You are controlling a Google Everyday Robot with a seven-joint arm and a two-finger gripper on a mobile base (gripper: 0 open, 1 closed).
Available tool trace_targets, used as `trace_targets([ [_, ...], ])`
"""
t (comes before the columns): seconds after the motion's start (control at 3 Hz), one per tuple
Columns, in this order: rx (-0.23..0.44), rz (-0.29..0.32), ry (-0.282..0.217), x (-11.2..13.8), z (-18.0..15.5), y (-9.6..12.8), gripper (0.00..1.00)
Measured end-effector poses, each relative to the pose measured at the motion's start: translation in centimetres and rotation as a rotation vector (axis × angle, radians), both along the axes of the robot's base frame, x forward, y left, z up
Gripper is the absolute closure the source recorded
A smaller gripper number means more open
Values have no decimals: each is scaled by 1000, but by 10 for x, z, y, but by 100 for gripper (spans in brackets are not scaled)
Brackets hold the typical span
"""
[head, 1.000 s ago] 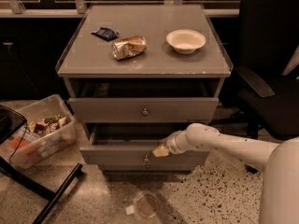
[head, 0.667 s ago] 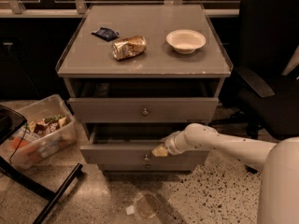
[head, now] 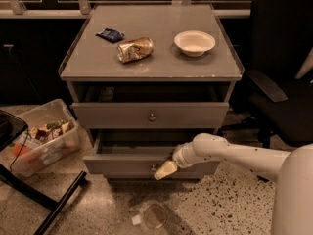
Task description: Open middle drawer
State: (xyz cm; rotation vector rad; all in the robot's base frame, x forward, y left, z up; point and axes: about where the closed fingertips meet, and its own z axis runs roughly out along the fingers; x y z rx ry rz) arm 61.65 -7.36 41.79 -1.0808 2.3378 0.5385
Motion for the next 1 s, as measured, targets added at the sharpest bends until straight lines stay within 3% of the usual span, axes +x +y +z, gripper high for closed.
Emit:
trace_targets([
  [0.33,-27,22,61,-31,-14,-6,0],
  [1.0,-41,6,79,-39,-6,-18,42],
])
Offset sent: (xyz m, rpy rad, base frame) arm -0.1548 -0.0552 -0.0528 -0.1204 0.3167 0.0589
